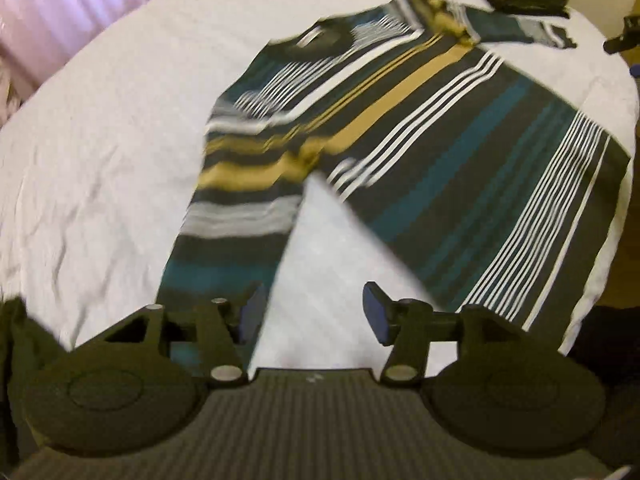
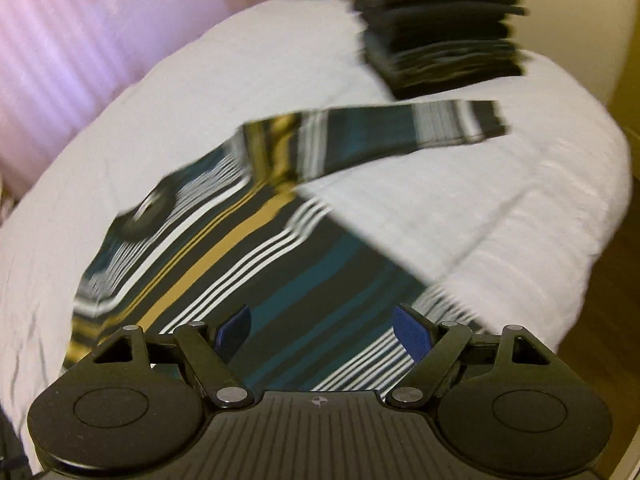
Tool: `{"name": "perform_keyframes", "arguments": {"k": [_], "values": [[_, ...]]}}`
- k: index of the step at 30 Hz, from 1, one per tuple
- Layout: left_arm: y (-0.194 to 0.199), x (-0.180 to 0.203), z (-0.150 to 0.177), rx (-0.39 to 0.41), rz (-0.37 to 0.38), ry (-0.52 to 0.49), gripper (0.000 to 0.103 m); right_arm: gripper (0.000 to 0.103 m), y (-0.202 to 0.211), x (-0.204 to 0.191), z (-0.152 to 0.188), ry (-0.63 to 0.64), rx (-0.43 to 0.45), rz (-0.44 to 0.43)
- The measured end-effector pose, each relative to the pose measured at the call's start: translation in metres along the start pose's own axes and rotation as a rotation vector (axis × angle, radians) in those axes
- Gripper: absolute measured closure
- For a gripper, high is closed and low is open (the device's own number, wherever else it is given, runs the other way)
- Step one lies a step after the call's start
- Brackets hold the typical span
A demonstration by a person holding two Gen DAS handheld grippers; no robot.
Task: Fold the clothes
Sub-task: 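Lower the sweater flat onto the bed and open both tools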
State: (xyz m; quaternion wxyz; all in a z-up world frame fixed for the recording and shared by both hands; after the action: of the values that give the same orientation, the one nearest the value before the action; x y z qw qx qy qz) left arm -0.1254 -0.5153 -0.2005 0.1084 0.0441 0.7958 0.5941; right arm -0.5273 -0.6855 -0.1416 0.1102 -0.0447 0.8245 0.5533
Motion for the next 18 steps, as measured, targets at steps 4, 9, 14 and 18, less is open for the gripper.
{"name": "perform_keyframes", "arguments": {"k": [4,9,14,18], "values": [[-0.005,0.048,-0.039,-0.01,-0.018,0.016,0.049,0.022,-0.007,0.073,-0.05,-0.027,0.031,0.002],[-0.021,0.111,-0.088,-0.082,-0.04,0.07,0.049,0.022,-0.049,0.164,-0.141,-0.043,0.071,-0.028],[-0.035,0.18,-0.132,-0.167,-0.01,0.062,0.046,0.022,-0.118,0.247,-0.227,-0.068,0.064,-0.068],[-0.043,0.222,-0.157,-0.222,-0.011,-0.007,0.044,0.023,-0.176,0.288,-0.25,-0.143,-0.003,-0.116]]}}
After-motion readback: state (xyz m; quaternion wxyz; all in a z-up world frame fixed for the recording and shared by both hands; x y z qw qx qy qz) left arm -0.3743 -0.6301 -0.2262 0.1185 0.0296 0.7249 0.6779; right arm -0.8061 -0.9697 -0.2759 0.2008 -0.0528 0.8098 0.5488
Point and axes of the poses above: each gripper's, at about its wrist camera, not at the fingertips, and y roughly against the way its jaws point, x to its right, z to its underside, the point moved 6 cm from there along -y, roughly the way its jaws point, and after that the axes turned 8 degrees about -x, right-handed, at the moved point
